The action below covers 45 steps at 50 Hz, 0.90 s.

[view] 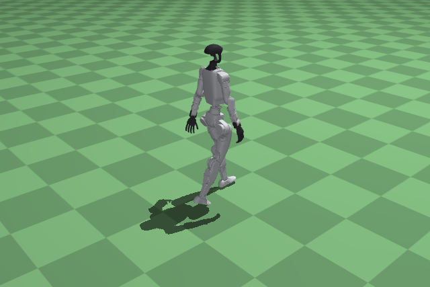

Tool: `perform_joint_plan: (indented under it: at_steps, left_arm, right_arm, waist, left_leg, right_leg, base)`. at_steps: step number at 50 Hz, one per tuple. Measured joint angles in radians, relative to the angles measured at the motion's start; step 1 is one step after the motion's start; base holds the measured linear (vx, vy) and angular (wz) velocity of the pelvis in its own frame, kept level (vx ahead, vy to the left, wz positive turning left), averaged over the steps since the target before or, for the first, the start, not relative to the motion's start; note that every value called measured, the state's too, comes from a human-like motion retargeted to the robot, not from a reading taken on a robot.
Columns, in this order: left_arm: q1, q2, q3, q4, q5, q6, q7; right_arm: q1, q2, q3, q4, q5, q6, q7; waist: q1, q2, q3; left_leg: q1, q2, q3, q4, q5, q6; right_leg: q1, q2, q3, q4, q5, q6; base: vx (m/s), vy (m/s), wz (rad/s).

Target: Walk run

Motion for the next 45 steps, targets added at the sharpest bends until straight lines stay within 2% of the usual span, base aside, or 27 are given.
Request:
perform_joint_plan:
  at_steps: [3,7,8,11,15,16,20,22,24,28,31,33,35,37,40,42,43,45]
  left_arm:
    - [-0.046,0.013,-0.021,-0.014,-0.032,-0.003,0.012]
    - [-0.142,0.039,-0.065,-0.059,-0.078,-0.007,0.063]
    - [-0.169,0.044,-0.07,-0.076,-0.085,-0.007,0.07]
    - [-0.252,0.054,-0.072,-0.146,-0.085,-0.007,0.072]
    - [-0.345,0.069,-0.096,-0.255,-0.112,-0.034,0.083]
    - [-0.361,0.074,-0.103,-0.283,-0.122,-0.044,0.086]
    - [-0.412,0.099,-0.127,-0.388,-0.148,-0.077,0.078]
    - [-0.428,0.111,-0.135,-0.42,-0.148,-0.091,0.069]
    - [-0.436,0.118,-0.142,-0.433,-0.143,-0.101,0.061]
    - [-0.428,0.113,-0.157,-0.4,-0.123,-0.11,0.058]
    - [-0.386,0.098,-0.164,-0.343,-0.095,-0.1,0.054]
    - [-0.349,0.088,-0.164,-0.288,-0.061,-0.091,0.046]
    - [-0.291,0.076,-0.16,-0.232,-0.027,-0.077,0.04]
    - [-0.231,0.062,-0.152,-0.164,-0.003,-0.053,0.037]
    - [-0.159,0.03,-0.15,-0.063,0.006,-0.002,0.007]
    - [-0.128,0.021,-0.156,-0.012,0.005,0.006,-0.038]
    - [-0.114,0.018,-0.157,0.004,0.014,0.004,-0.06]
    - [-0.081,0.012,-0.147,0.013,0.051,0.009,-0.094]
  right_arm:
    - [0.057,-0.001,-0.014,0.082,0.022,0.007,0.017]
    - [0.105,-0.016,-0.047,0.185,0.077,0.005,0.1]
    - [0.115,-0.019,-0.058,0.199,0.085,0.016,0.121]
    - [0.155,-0.021,-0.109,0.209,0.101,0.038,0.154]
    - [0.228,-0.018,-0.131,0.194,0.161,0.0,0.175]
    - [0.243,-0.019,-0.132,0.193,0.169,-0.004,0.175]
    - [0.272,-0.019,-0.138,0.209,0.173,0.0,0.182]
    - [0.27,-0.021,-0.132,0.221,0.166,0.006,0.199]
    - [0.269,-0.022,-0.125,0.224,0.151,0.005,0.218]
    - [0.267,-0.025,-0.113,0.206,0.105,-0.01,0.24]
    - [0.266,-0.031,-0.107,0.191,0.081,-0.006,0.226]
    - [0.256,-0.034,-0.111,0.187,0.076,0.006,0.21]
    - [0.251,-0.035,-0.112,0.186,0.089,0.015,0.197]
    - [0.237,-0.036,-0.108,0.192,0.119,0.026,0.191]
    - [0.191,-0.048,-0.111,0.198,0.169,0.051,0.194]
    - [0.15,-0.055,-0.111,0.184,0.189,0.054,0.194]
    - [0.13,-0.055,-0.108,0.172,0.198,0.05,0.189]
    - [0.095,-0.05,-0.099,0.144,0.215,0.046,0.165]
  waist:
    - [-0.007,0.005,-0.01]
    - [-0.02,0.06,0.009]
    - [-0.017,0.071,0.013]
    - [-0.04,0.099,0.031]
    - [-0.112,0.127,0.053]
    - [-0.121,0.125,0.054]
    - [-0.151,0.092,0.06]
    - [-0.162,0.077,0.07]
    - [-0.171,0.077,0.08]
    - [-0.175,0.092,0.095]
    - [-0.184,0.092,0.084]
    - [-0.204,0.086,0.063]
    - [-0.227,0.092,0.041]
    - [-0.214,0.104,0.025]
    - [-0.207,0.09,0.02]
    - [-0.194,0.065,0.013]
    - [-0.199,0.059,0.011]
    - [-0.228,0.052,0.009]
  left_leg:
    - [0.028,-0.009,-0.042,0.034,-0.063,0.04]
    - [0.109,0.042,-0.048,0.043,-0.141,0.054]
    - [0.124,0.049,-0.055,0.046,-0.157,0.053]
    - [0.175,0.059,-0.051,0.035,-0.183,0.053]
    - [0.24,0.043,-0.12,0.009,-0.203,0.051]
    - [0.256,0.032,-0.127,0.003,-0.21,0.052]
    - [0.323,-0.028,-0.149,-0.016,-0.244,0.058]
    - [0.361,-0.051,-0.163,-0.02,-0.264,0.058]
    - [0.398,-0.056,-0.183,-0.024,-0.281,0.053]
    - [0.457,-0.045,-0.211,-0.012,-0.313,0.041]
    - [0.489,-0.048,-0.23,0.007,-0.315,0.026]
    - [0.498,-0.052,-0.254,0.033,-0.294,0.004]
    - [0.501,-0.037,-0.279,0.069,-0.241,-0.034]
    - [0.493,-0.008,-0.27,0.131,-0.135,-0.09]
    - [0.441,-0.017,-0.286,0.311,0.109,-0.194]
    - [0.356,-0.048,-0.267,0.483,0.224,-0.25]
    - [0.31,-0.046,-0.249,0.564,0.267,-0.265]
    - [0.226,-0.009,-0.206,0.684,0.262,-0.242]
  right_leg:
    - [-0.024,-0.007,0.004,0.128,0.231,0.111]
    - [-0.139,0.069,0.018,0.411,0.413,0.199]
    - [-0.173,0.061,0.0,0.469,0.406,0.21]
    - [-0.277,0.034,-0.036,0.568,0.241,0.181]
    - [-0.385,-0.013,-0.059,0.501,0.037,0.165]
    - [-0.402,-0.038,-0.058,0.439,0.013,0.172]
    - [-0.456,-0.155,-0.075,0.165,0.011,0.182]
    - [-0.486,-0.186,-0.06,0.052,-0.006,0.179]
    - [-0.513,-0.18,-0.005,-0.056,-0.022,0.18]
    - [-0.522,-0.162,0.046,-0.205,-0.06,0.258]
    - [-0.502,-0.144,0.061,-0.172,-0.052,0.213]
    - [-0.496,-0.154,-0.004,-0.151,0.021,0.213]
    - [-0.471,-0.131,0.057,-0.151,0.081,0.178]
    - [-0.448,-0.104,0.097,-0.136,0.046,0.12]
    - [-0.408,-0.117,0.098,-0.106,-0.002,0.077]
    - [-0.39,-0.154,0.014,-0.092,-0.022,0.053]
    - [-0.378,-0.151,0.036,-0.09,-0.038,0.037]
    - [-0.349,-0.157,0.015,-0.09,-0.067,0.022]
  base:
    - [0.84,0.03,0.06]
    - [0.68,0.0,0.07]
    - [0.7,0.03,-0.25]
    - [0.55,0.04,0.28]
    - [0.53,0.0,0.95]
    - [0.57,-0.04,0.64]
    - [0.55,-0.08,0.42]
    - [0.53,-0.13,0.43]
    - [0.56,-0.15,0.45]
    - [0.6,-0.21,0.36]
    - [0.66,-0.29,0.47]
    - [0.71,-0.34,0.75]
    - [0.79,-0.43,0.76]
    - [0.84,-0.47,0.27]
    - [0.64,-0.24,0.32]
    - [0.64,-0.23,0.3]
    - [0.59,-0.27,0.86]
    - [0.43,-0.28,1.3]
